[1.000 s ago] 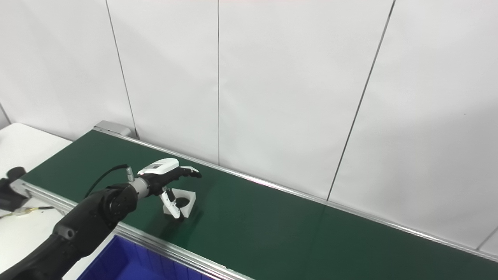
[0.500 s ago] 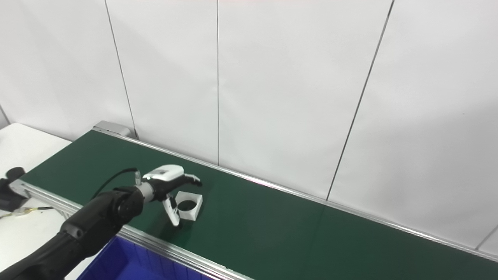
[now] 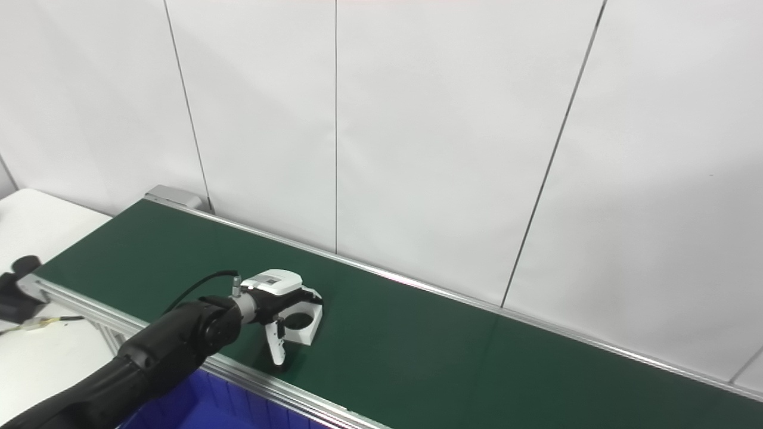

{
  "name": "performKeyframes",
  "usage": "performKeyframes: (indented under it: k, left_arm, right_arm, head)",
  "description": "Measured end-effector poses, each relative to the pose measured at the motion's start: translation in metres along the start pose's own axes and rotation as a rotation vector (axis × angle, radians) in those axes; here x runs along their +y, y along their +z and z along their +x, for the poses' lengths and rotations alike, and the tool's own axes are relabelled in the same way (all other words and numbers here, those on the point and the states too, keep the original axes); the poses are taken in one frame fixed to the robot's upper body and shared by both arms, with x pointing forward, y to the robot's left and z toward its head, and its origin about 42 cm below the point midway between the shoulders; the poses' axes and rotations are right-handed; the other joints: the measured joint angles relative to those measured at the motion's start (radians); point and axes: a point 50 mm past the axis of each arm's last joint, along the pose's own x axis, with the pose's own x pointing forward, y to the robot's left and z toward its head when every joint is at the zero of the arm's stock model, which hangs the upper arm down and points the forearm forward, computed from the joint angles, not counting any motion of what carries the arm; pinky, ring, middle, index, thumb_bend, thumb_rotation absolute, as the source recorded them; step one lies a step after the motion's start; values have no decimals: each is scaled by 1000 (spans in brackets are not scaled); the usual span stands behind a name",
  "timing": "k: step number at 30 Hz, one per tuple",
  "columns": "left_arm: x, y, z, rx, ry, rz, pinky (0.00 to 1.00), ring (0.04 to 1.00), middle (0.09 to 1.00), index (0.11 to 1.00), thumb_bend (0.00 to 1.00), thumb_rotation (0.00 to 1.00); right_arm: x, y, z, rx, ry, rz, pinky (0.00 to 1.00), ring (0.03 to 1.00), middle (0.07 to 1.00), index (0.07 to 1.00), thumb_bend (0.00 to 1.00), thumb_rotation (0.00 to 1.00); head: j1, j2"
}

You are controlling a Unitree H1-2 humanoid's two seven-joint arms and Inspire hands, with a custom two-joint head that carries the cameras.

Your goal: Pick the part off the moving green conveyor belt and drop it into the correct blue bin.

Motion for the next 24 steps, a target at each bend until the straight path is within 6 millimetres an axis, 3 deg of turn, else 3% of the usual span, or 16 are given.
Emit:
performKeyframes:
  k: [4,8,11,15,24]
  left_arm:
    - [0,5,7,-17,4,20,814,857,867,839,803,48]
    - [-3,5,10,-48,36,25,708,707,710,711,765,1]
    - [-4,6,11,-73,69,24,599,560,510,528,551,0]
    - [-5,7,11,-96,92,19,605,566,508,484,522,0]
    - [-6,14,12,-124,100,14,576,545,499,485,521,0]
  right_arm:
    - [0,1,0,-3,0,0,618,727,822,928,604,455]
    - [0,2,0,-7,-2,2,622,727,822,928,625,464]
    - [-1,2,0,-7,-3,4,621,726,820,929,623,462]
    - [0,3,-1,-12,-5,5,621,726,820,930,618,459]
    - [0,3,-4,-6,-6,6,615,719,815,928,638,482]
  head:
    - [0,2]
    - [2,3]
    - [2,5]
    - [0,8]
    - [-2,14]
